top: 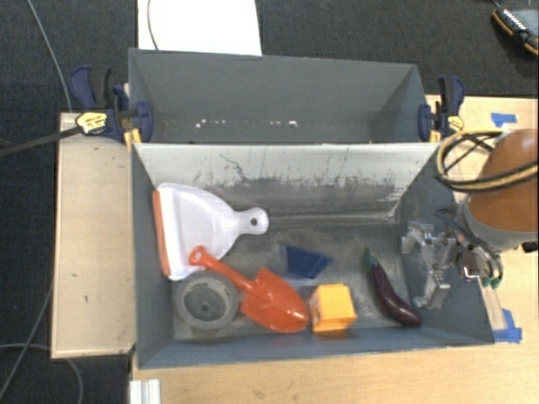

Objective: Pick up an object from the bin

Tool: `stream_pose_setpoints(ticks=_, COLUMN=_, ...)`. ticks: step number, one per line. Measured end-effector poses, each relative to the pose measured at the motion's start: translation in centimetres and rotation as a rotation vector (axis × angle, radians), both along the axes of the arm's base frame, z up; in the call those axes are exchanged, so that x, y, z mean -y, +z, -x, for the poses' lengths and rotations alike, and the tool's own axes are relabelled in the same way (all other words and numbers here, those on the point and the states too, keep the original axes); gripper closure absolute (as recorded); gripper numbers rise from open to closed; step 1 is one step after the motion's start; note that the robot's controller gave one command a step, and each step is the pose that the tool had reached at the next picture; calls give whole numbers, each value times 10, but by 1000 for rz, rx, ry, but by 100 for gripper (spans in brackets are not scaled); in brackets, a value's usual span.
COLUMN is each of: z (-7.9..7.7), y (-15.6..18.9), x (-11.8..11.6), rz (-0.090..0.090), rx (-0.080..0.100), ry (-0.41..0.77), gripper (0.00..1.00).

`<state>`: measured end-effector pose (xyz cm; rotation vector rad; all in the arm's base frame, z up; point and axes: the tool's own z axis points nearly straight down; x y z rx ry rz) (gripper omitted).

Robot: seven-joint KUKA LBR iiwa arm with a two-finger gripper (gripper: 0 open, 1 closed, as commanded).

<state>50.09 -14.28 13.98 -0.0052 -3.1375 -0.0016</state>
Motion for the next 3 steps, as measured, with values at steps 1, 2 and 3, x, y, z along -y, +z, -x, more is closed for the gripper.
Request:
stream_pose_setpoints(ticks=1, z=-2, y=3, x=0, rz=2, rx=7, ry=6, gripper=0)
stream_pose_setpoints(ticks=2, z=18, y=-68, x=-6, rz=3, rx=10, ry=-19, gripper=0)
stream_pose_setpoints(ticks=3, z=19, y=2, x=-25, rz=4, rx=25, ry=-268, gripper=0)
